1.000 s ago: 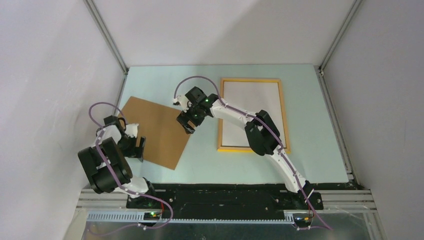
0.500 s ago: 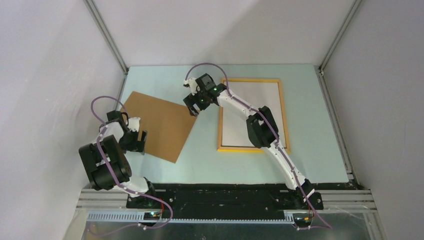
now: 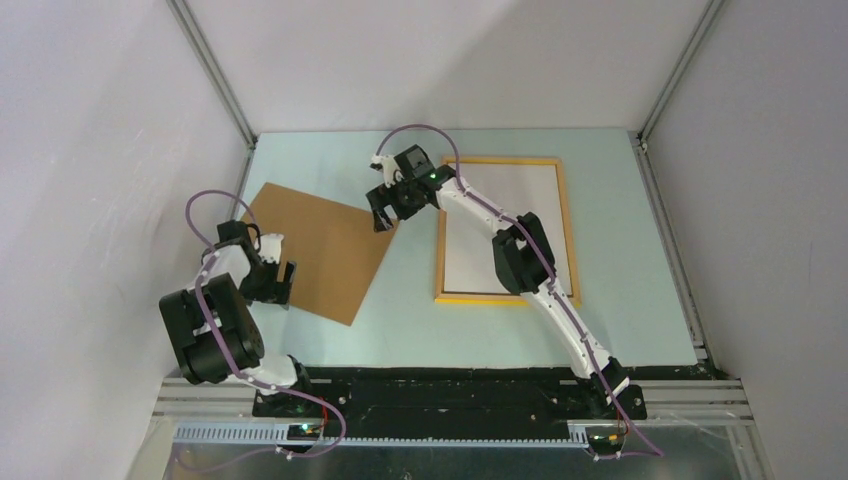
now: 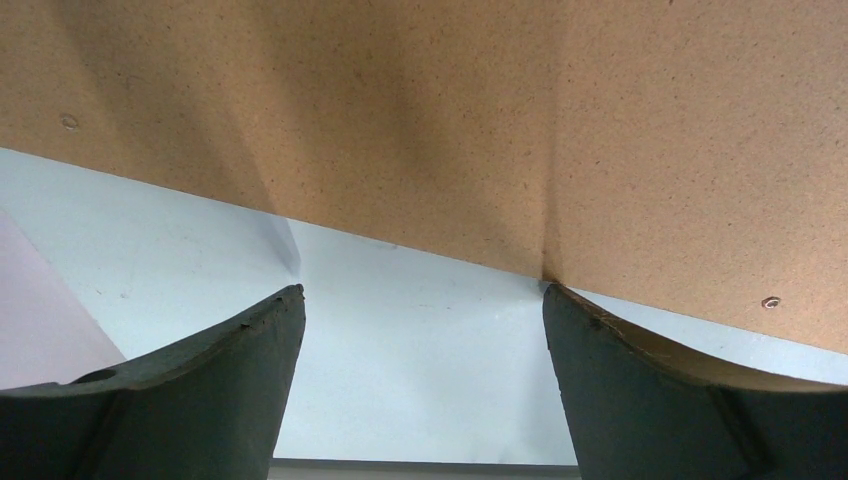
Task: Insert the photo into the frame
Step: Adjust the photo frame item at the center of the board, then turn over the photo frame item at the center of the board.
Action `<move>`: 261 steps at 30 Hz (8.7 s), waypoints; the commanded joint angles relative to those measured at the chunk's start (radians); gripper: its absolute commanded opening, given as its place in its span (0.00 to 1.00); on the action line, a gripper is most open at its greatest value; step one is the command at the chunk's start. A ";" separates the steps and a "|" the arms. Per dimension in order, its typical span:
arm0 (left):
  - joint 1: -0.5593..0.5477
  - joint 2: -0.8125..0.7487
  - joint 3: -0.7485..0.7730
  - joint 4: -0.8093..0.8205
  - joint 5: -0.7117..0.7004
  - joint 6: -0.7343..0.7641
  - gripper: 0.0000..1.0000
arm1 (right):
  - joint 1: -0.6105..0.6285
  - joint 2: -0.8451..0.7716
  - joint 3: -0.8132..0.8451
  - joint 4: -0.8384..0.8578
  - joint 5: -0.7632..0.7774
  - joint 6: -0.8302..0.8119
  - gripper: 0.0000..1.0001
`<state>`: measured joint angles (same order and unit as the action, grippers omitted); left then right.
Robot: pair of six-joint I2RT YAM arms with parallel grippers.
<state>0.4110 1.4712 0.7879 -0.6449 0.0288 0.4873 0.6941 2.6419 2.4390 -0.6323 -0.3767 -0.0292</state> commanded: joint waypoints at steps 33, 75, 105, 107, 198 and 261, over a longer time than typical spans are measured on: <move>-0.257 0.143 0.250 0.014 -0.067 -0.100 0.94 | 0.072 -0.370 -0.619 0.043 -0.206 0.084 0.90; 0.057 0.183 0.147 -0.178 0.129 -0.136 0.99 | 0.083 -0.107 -0.161 -0.045 0.002 0.076 0.98; -0.182 0.356 0.414 -0.190 0.188 -0.238 0.98 | 0.115 -0.307 -0.566 0.023 -0.261 0.155 0.92; -0.200 0.373 0.438 -0.191 0.186 -0.248 0.98 | 0.111 -0.335 -0.615 0.031 -0.255 0.143 0.91; -0.322 0.213 0.705 -0.258 0.983 -0.399 0.99 | -0.107 -0.115 -0.402 0.107 -0.630 0.254 0.90; -0.729 0.277 1.080 -0.257 0.820 -0.611 0.95 | -0.383 -0.618 -0.472 0.173 -0.682 0.463 0.97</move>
<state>-0.2855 1.7405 1.8061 -0.9234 0.8158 -0.0891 0.3138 2.0861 1.8973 -0.4961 -1.0641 0.3470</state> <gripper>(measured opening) 0.943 0.968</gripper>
